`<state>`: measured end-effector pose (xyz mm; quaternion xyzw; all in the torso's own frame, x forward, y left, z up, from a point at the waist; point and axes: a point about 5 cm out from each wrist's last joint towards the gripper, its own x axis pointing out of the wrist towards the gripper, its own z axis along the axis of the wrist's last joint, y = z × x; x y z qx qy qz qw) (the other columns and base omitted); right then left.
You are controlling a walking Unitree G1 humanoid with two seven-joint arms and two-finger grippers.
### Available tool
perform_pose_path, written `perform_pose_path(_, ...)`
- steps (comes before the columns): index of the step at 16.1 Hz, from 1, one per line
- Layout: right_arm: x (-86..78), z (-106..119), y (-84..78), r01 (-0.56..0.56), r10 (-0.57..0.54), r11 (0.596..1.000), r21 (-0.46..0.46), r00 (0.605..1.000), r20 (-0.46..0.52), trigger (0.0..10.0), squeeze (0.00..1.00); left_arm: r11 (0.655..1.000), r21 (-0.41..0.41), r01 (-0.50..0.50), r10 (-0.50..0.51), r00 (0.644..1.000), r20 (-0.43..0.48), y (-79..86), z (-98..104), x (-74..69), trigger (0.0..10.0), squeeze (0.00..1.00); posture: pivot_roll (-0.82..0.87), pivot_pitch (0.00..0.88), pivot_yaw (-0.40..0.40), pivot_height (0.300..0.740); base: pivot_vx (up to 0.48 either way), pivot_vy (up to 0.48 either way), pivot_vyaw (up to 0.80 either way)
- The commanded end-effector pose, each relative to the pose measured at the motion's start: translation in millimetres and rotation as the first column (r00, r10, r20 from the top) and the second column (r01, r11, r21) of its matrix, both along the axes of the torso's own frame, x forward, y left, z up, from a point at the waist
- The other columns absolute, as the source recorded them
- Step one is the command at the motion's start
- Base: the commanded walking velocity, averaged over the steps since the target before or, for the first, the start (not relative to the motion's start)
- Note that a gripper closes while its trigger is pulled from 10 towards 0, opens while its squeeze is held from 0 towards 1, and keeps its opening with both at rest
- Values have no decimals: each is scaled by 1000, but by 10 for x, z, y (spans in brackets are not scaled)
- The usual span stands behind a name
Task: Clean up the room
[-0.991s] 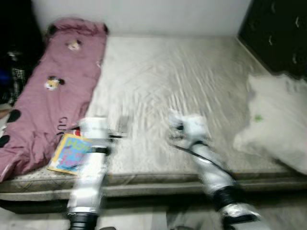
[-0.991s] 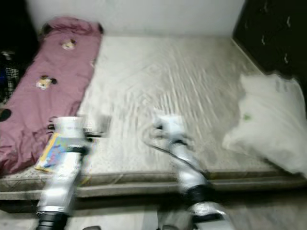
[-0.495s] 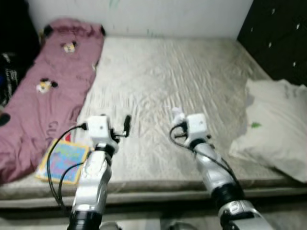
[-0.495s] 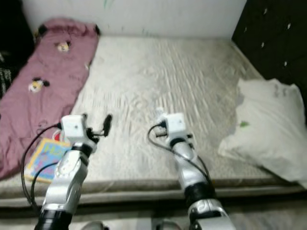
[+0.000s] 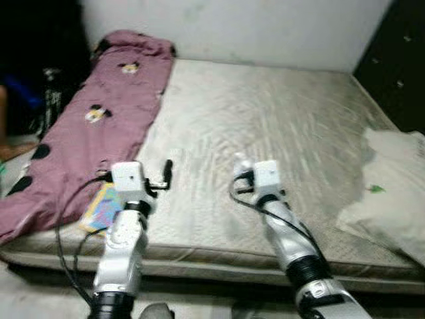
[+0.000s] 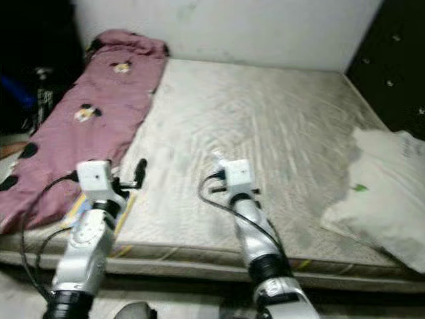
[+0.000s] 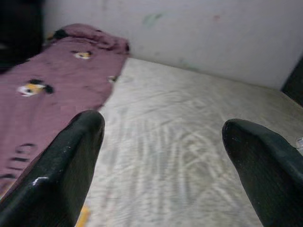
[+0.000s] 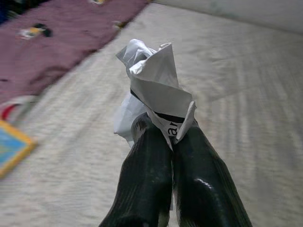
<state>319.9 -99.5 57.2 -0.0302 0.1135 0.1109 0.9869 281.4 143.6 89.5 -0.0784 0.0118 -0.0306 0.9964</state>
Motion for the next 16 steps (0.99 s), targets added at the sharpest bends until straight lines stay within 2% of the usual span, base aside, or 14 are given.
perform_pose_path(1, 31, 21, -88, 17, -17, 1000, -19, 1000, 8, 10000, 0, 1000, -8, 13, -13, 1000, 2, -62, 12, 16, 10000, 0, 70, 0, -44, 740, 0, 480, 0)
perform_pose_path(16, 34, -29, -68, -7, 6, 999, -35, 1000, -28, 10000, 0, 998, -50, 32, -32, 999, 17, -81, 27, 22, 10000, 0, 65, 0, -46, 740, 0, 480, 0)
